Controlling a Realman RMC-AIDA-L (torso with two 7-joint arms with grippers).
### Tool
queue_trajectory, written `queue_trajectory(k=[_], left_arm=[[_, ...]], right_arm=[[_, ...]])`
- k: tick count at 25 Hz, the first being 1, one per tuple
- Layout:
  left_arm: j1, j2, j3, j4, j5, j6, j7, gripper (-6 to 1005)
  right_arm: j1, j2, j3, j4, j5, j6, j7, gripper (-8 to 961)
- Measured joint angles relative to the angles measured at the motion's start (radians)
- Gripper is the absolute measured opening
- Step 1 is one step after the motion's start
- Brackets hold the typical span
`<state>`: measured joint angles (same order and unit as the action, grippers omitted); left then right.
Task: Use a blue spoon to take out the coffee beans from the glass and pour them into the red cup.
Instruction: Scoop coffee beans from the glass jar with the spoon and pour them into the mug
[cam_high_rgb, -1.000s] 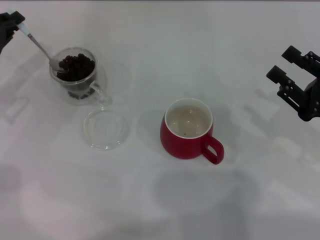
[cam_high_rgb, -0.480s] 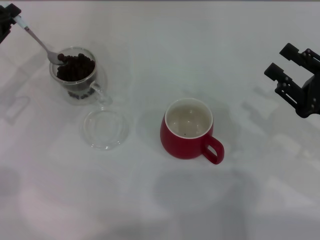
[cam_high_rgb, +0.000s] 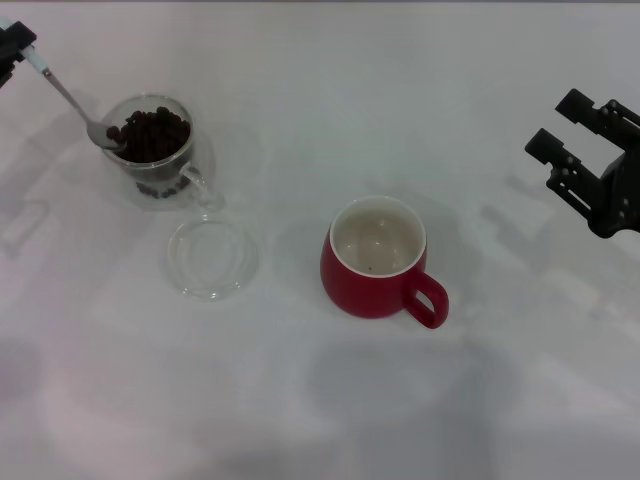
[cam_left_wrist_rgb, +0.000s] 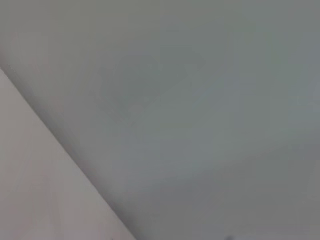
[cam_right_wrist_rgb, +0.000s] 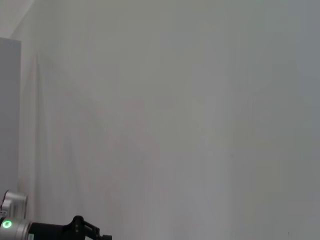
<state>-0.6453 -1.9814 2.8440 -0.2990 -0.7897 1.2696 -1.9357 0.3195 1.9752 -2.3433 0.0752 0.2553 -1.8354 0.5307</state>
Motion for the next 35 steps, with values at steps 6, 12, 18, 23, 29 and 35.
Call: queue_trajectory(k=[6, 12, 18, 23, 29, 35], left_arm=[[-0.032, -0.002, 0.000, -0.007, 0.025, -0.005, 0.172, 123], [-0.076, -0.011, 0.000, -0.004, 0.055, -0.032, 0.273, 123], [-0.107, -0.037, 0.000, 0.006, 0.067, -0.115, 0.345, 124], [-0.121, -0.055, 0.000, 0.011, 0.068, -0.171, 0.421, 123], [-0.126, -0.054, 0.000, 0.039, 0.061, -0.212, 0.413, 124], [-0.129, -0.055, 0.000, 0.071, 0.061, -0.264, 0.417, 123]], right_arm=[[-0.006, 0.003, 0.000, 0.000, -0.001, 0.003, 0.000, 546], [-0.007, 0.007, 0.001, 0.000, -0.001, 0.021, 0.005, 546], [-0.005, 0.009, 0.004, 0.000, 0.000, 0.036, 0.007, 546], [0.006, 0.008, 0.004, -0.001, 0.002, 0.044, 0.009, 546], [0.027, 0.004, 0.004, -0.003, 0.013, 0.075, 0.014, 545], [0.046, 0.003, 0.004, -0.004, 0.013, 0.089, 0.023, 545]])
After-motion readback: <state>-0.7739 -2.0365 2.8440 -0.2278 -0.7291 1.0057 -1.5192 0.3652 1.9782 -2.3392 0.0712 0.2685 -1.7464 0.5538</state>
